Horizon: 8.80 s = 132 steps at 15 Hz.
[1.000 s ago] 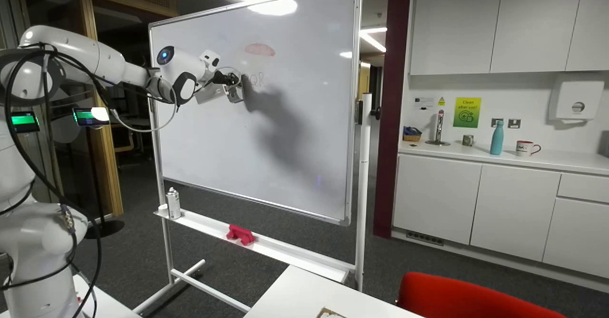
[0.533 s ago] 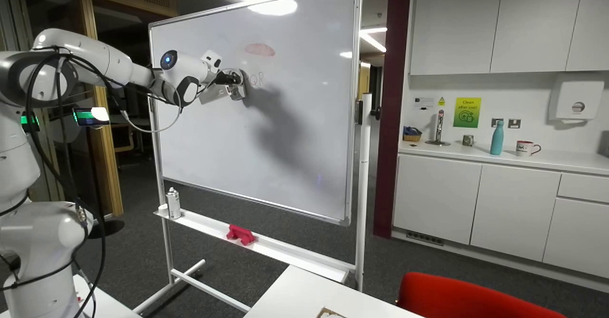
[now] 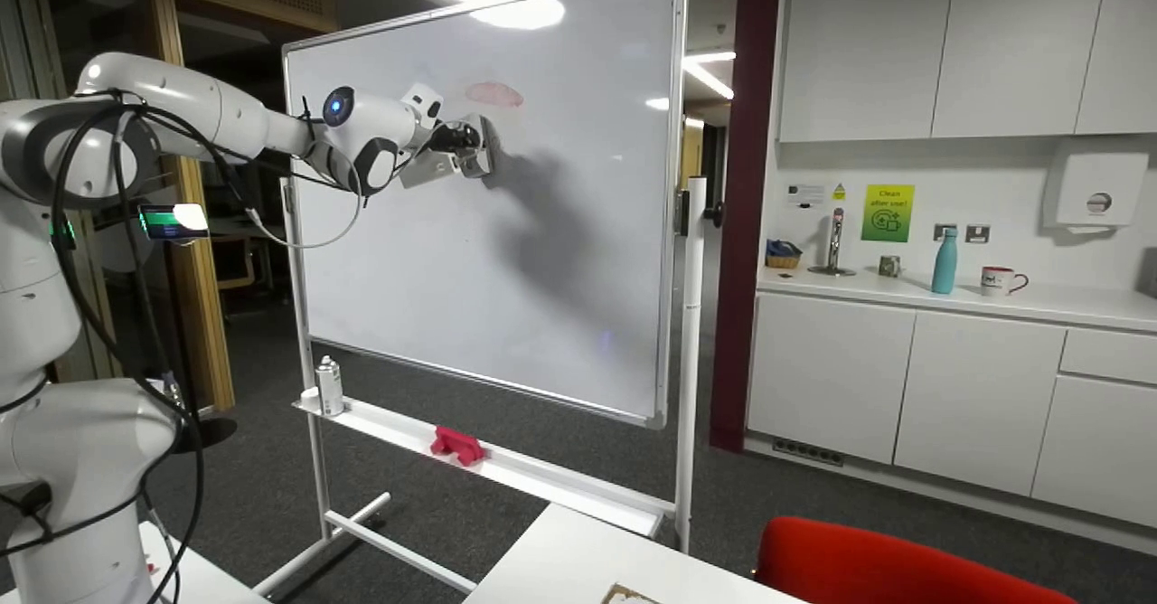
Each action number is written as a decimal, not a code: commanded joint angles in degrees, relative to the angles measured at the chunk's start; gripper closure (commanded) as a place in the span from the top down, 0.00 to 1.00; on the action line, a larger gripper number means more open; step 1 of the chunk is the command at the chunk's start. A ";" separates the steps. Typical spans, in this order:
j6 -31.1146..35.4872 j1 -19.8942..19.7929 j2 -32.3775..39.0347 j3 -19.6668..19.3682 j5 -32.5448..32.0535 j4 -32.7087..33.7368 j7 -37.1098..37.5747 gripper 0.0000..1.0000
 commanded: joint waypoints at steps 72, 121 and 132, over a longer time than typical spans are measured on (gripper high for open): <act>13.26 47.33 -13.45 -43.10 -41.72 -1.66 7.24 0.35; 2.98 51.39 -21.90 -42.16 -35.65 18.94 12.97 0.35; -3.17 51.54 -28.82 -30.45 -40.17 9.95 5.55 0.35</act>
